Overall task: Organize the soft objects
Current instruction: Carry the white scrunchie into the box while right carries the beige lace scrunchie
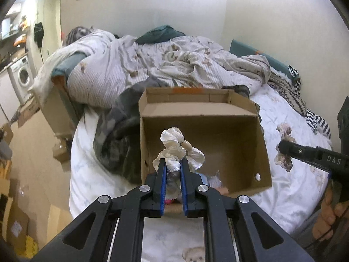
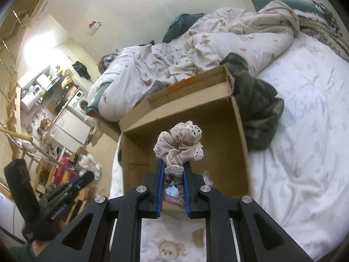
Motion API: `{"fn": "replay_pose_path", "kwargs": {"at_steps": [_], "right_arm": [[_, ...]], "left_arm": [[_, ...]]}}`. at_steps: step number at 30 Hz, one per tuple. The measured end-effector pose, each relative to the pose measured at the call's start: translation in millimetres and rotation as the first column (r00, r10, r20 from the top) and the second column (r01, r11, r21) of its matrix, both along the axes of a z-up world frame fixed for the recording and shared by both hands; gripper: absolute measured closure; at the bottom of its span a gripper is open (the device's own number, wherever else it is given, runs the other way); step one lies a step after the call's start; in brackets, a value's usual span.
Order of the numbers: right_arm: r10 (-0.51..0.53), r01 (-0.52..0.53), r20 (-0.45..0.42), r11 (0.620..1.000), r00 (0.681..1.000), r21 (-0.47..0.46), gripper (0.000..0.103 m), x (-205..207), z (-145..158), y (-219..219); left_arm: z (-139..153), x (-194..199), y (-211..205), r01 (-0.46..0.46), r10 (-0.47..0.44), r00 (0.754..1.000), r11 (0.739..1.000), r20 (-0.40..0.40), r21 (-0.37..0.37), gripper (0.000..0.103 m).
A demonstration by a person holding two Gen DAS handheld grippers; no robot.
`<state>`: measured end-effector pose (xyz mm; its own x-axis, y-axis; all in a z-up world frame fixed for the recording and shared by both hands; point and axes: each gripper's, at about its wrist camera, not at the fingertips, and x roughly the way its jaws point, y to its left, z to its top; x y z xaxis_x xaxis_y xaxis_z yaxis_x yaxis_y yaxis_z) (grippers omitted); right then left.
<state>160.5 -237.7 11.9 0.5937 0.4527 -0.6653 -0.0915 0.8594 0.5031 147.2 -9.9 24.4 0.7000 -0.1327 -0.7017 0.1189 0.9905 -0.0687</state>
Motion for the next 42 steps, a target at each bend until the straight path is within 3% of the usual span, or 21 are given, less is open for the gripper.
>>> {"fn": "replay_pose_path", "kwargs": {"at_steps": [5,7,9,12,14,26,42], "right_arm": [[-0.037,0.038,-0.08,0.999,0.996,0.006,0.086,8.0,-31.4,-6.2],[-0.044,0.046,-0.104,0.999,0.994,0.018,0.086,10.4,-39.2,-6.8],[-0.042,0.039,-0.112,0.999,0.993,-0.024,0.086,13.0,-42.9,-3.5],[-0.034,0.03,-0.136,0.999,0.99,-0.029,0.086,17.4,-51.4,-2.0],[-0.031,0.025,-0.153,0.999,0.988,-0.038,0.086,20.0,-56.6,-0.2],[0.002,-0.014,-0.197,0.998,0.98,-0.058,0.086,29.3,-69.5,13.1],[-0.005,-0.01,-0.228,0.998,0.974,-0.065,0.086,34.6,-76.7,16.7]], "left_arm": [[-23.0,8.3,-5.3,0.038,-0.038,0.999,0.999,0.022,0.027,0.092],[-39.4,12.7,-8.4,0.021,-0.02,1.0,0.998,-0.013,0.061,0.092],[-45.4,18.6,-7.2,0.013,-0.013,0.999,1.0,-0.041,0.004,0.092],[-48.6,22.9,-9.8,0.008,-0.007,0.999,1.0,-0.035,0.03,0.092],[-51.4,27.0,-7.7,0.005,-0.005,0.998,1.0,-0.058,0.004,0.092],[-71.3,39.4,-0.8,-0.019,0.01,0.988,0.998,-0.153,-0.064,0.092],[-74.1,39.8,0.5,-0.027,0.016,0.986,0.998,-0.164,-0.065,0.092]]}}
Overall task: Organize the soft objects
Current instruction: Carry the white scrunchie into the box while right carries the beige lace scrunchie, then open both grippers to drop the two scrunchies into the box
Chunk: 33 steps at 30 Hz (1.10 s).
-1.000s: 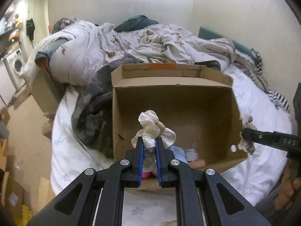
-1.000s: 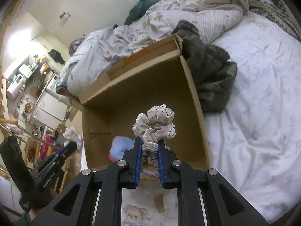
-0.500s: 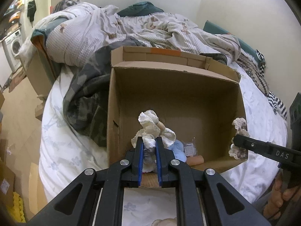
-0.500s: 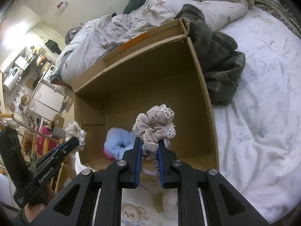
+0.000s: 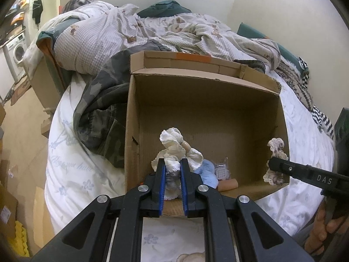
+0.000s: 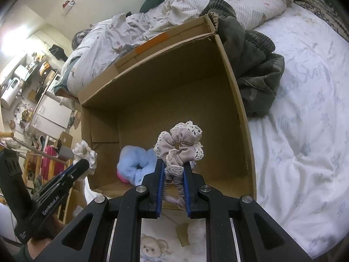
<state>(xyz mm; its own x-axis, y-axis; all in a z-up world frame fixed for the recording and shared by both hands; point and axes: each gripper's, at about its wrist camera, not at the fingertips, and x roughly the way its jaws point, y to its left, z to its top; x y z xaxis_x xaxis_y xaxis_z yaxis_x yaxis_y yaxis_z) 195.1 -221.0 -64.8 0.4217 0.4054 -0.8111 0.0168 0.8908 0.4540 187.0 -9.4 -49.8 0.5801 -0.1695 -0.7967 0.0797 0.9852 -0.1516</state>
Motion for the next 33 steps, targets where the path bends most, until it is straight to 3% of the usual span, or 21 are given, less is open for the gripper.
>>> {"fn": "replay_pose_path", "kwargs": {"at_steps": [12,15,19,23,24,26,27,28,33], "right_arm": [[-0.003,0.003,-0.002,1.0,1.0,0.0,0.086,2.8,-2.6,0.7],[-0.005,0.005,-0.004,1.0,1.0,0.002,0.086,2.5,-2.4,0.7],[-0.007,0.007,-0.003,1.0,1.0,0.002,0.086,2.5,-2.9,0.5],[-0.016,0.016,-0.002,1.0,1.0,0.015,0.084,2.4,-3.3,-0.8],[-0.019,0.019,-0.005,1.0,1.0,0.019,0.079,1.6,-4.2,-2.2],[-0.033,0.033,-0.017,0.999,0.999,0.03,0.06,1.5,-5.9,-5.4],[-0.044,0.044,-0.023,0.998,0.999,0.035,0.034,1.6,-6.4,-6.7],[-0.057,0.058,-0.02,0.998,0.998,0.039,0.027,1.1,-6.0,-8.5],[-0.067,0.067,-0.006,0.997,0.998,0.042,0.027,-0.1,-3.7,-9.7]], "left_arm": [[-2.4,0.3,-0.6,0.002,-0.002,1.0,1.0,-0.016,0.009,0.087],[-3.3,0.5,-2.6,0.005,-0.004,1.0,1.0,-0.026,0.017,0.074],[-0.8,-1.5,-2.9,-0.011,0.011,1.0,1.0,-0.017,0.014,0.042],[2.0,-3.0,-2.8,-0.012,0.012,1.0,1.0,-0.008,0.004,0.041],[1.4,-3.1,-3.2,-0.013,0.013,1.0,1.0,-0.01,0.009,0.041],[0.8,-3.2,-3.6,-0.013,0.013,1.0,1.0,-0.015,0.011,0.041],[0.8,-3.3,-3.6,-0.013,0.013,1.0,1.0,-0.016,0.012,0.041],[1.0,-3.1,-3.6,-0.013,0.013,1.0,1.0,-0.015,0.012,0.041],[1.5,-2.9,-3.4,-0.012,0.013,1.0,1.0,-0.013,0.016,0.041]]}}
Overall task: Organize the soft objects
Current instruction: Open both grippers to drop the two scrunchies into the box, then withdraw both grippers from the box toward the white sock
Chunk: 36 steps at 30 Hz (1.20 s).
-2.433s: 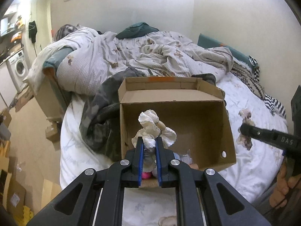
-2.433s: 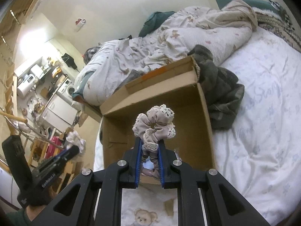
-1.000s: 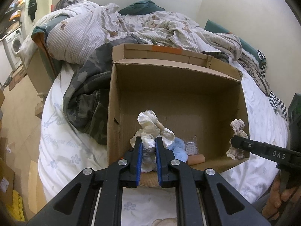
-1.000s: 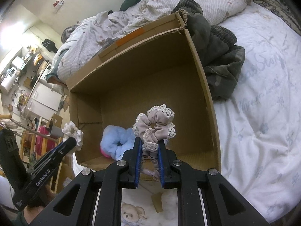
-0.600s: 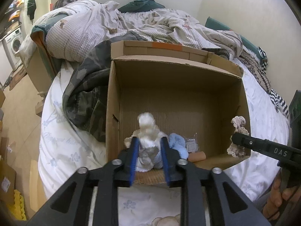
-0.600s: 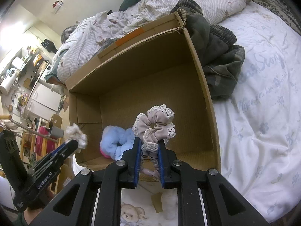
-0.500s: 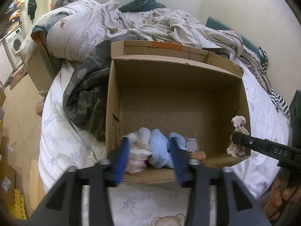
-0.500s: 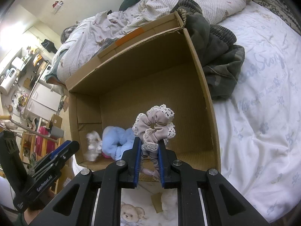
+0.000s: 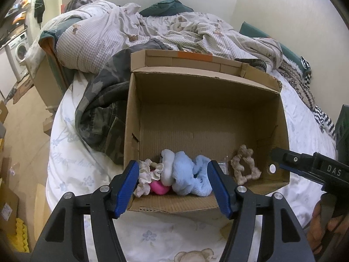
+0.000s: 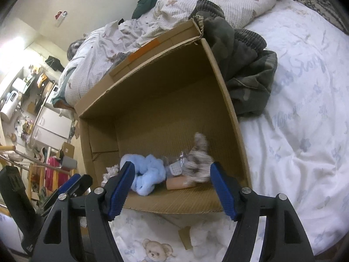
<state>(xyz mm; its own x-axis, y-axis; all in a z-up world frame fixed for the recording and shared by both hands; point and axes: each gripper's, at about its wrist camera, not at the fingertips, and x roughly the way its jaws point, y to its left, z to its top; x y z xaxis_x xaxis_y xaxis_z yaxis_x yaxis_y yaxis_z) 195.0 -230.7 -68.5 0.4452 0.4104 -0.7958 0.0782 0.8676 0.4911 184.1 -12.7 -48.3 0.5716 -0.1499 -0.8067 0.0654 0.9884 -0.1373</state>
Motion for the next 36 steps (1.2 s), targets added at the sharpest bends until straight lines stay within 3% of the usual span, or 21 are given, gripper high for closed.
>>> {"fn": "replay_pose_path", "kwargs": {"at_steps": [21,30,36], "right_arm": [[-0.007,0.007,-0.015,1.0,1.0,0.001,0.027,-2.4,1.2,-1.4],[0.0,-0.001,-0.008,1.0,1.0,-0.018,0.027,-24.6,8.6,-12.8],[0.022,-0.022,-0.002,0.999,1.0,-0.047,0.027,-44.4,15.6,-17.2]], "left_arm": [[0.6,-4.6,0.6,0.007,-0.007,1.0,1.0,-0.002,0.02,0.041],[11.6,-29.8,2.6,-0.013,0.011,1.0,0.997,0.028,0.08,0.041],[13.8,-46.8,3.1,-0.017,0.015,0.999,0.997,0.033,0.081,0.041]]}}
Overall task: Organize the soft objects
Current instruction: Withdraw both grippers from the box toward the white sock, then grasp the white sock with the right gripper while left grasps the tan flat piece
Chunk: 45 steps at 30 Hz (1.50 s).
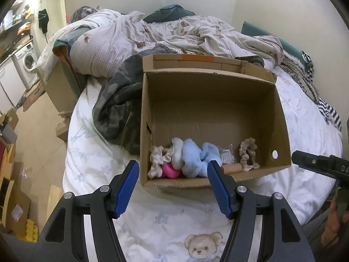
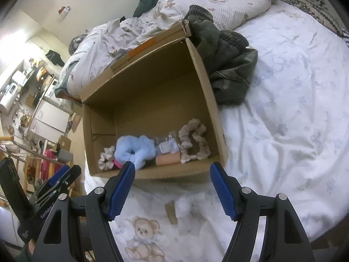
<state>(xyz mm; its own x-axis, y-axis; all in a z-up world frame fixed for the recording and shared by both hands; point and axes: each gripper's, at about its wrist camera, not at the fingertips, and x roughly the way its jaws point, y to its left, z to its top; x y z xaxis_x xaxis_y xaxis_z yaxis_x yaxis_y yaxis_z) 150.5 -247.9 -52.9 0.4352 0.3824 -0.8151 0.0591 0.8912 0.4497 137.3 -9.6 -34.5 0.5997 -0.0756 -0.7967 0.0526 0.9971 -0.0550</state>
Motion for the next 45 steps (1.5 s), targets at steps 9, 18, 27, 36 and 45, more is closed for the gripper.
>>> {"fn": "replay_pose_path", "kwargs": {"at_steps": [9,18,27,36,45], "right_arm": [[0.005,-0.006,-0.046,1.0,0.999,-0.021,0.027,-22.1,-5.0,-6.6],[-0.01,0.018,-0.151,0.999,0.988,0.049,0.027,-19.1,-28.7,-6.3],[-0.005,0.017,-0.282,0.999,0.959,0.041,0.027,-10.2,-61.3,5.7],[0.076,-0.104,-0.376,0.993,0.924,-0.056,0.031,7.3,-94.8,47.2],[0.098,-0.181,-0.385,0.965,0.918,-0.188,0.08,7.3,-103.9,56.4]], "left_arm": [[-13.0,-19.5,-9.6,0.009,-0.009,0.999,1.0,-0.048,0.004,0.041],[-14.9,-29.3,-5.7,-0.003,0.003,0.998,1.0,-0.056,-0.004,0.041],[-15.6,-26.5,9.5,-0.063,0.059,0.994,0.997,-0.087,-0.048,0.041],[-18.9,-24.5,8.5,-0.068,0.06,0.992,0.996,-0.115,-0.064,0.041],[-32.4,-25.5,-6.0,-0.033,0.024,0.988,0.998,-0.154,-0.055,0.041]]}}
